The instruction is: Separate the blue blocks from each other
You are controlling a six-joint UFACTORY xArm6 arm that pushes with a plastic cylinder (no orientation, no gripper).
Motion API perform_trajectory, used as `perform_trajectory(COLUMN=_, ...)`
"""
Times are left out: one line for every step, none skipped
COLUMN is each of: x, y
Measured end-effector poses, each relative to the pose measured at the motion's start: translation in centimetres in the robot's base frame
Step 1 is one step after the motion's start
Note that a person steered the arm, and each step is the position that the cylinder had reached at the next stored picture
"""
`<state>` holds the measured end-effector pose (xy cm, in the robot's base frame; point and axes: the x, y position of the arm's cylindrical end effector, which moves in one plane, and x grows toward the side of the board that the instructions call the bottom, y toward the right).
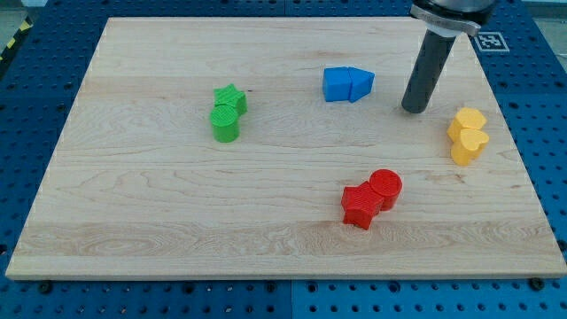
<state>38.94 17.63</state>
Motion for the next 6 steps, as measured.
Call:
perform_trajectory(x=-2.6, y=0.0)
perform_trajectory(x=-3.9, y=0.0)
perform_trajectory(x=-4.0, y=0.0)
perform_trajectory(x=-4.0, y=-0.2)
perform_trajectory(x=-4.0, y=-3.1)
perform_trajectory(x=-3.9, y=-7.9)
